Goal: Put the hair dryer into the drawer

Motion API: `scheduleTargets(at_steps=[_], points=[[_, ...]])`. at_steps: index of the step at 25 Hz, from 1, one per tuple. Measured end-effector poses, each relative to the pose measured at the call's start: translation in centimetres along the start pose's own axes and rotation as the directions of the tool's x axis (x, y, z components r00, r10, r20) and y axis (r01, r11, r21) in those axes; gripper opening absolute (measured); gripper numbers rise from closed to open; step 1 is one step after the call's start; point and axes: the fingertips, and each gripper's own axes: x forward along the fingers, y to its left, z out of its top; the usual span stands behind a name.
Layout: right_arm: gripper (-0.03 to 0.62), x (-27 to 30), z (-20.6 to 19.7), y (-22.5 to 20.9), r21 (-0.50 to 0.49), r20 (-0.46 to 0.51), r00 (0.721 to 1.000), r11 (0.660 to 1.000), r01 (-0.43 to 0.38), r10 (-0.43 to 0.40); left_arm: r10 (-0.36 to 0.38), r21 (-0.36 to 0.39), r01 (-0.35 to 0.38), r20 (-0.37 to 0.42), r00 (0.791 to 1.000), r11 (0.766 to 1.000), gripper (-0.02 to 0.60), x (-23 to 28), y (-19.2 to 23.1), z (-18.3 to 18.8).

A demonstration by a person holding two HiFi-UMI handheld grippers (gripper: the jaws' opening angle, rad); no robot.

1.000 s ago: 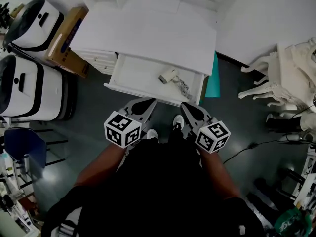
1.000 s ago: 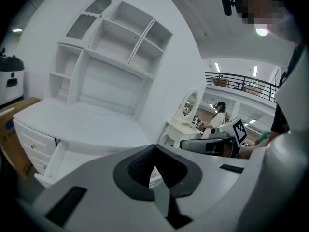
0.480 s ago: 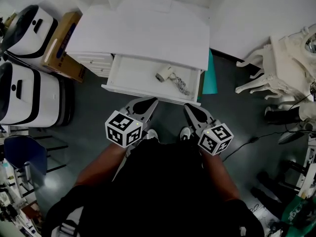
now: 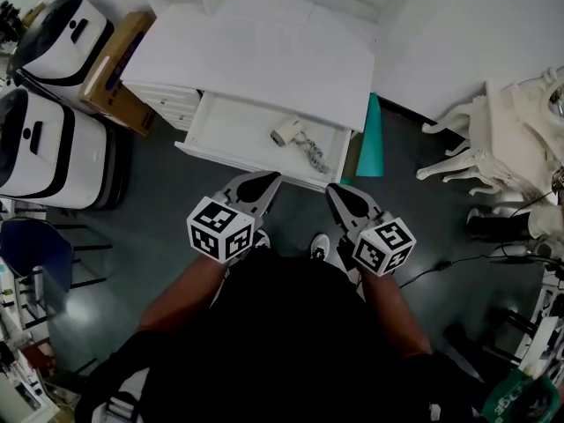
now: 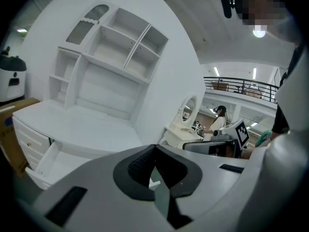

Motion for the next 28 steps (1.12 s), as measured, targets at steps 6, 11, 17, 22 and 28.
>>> scheduleTargets(at_steps=[6, 11, 17, 22, 28], points=[[0.025, -1.0, -0.2, -0.9, 0.005, 0.003, 1.000, 1.000, -0.015, 0.015, 0.018, 0.009, -0.018, -0.022, 1.000, 1.000, 0.005, 0.3, -1.2, -0.8], [0.025, -1.7, -0.4, -1.0, 0.002, 0.004, 1.000, 1.000, -0.025, 0.025, 0.022, 0.013, -0.022, -0.034, 0.999, 1.000, 0.005, 0.6, -2.1, -1.3], [0.025, -2.3, -0.4, -1.3, 0.003, 0.012, 1.000, 1.000, -0.028, 0.028, 0.027, 0.031, -0.026, -0.034, 0.999, 0.999, 0.005, 0.9, -2.9, -1.1], [0.025, -2.4, -0.5, -1.3, -0.016, 0.008, 1.000, 1.000, -0.024, 0.024, 0.026, 0.037, -0.025, -0.040, 0.999, 0.999, 0.005, 1.0, -3.1, -1.3], [0.025, -2.4, -0.6, -1.3, -0.015, 0.005, 1.000, 0.999, -0.030, 0.030, 0.023, 0.045, -0.020, -0.050, 0.998, 0.999, 0.005, 1.2, -3.4, -1.4]])
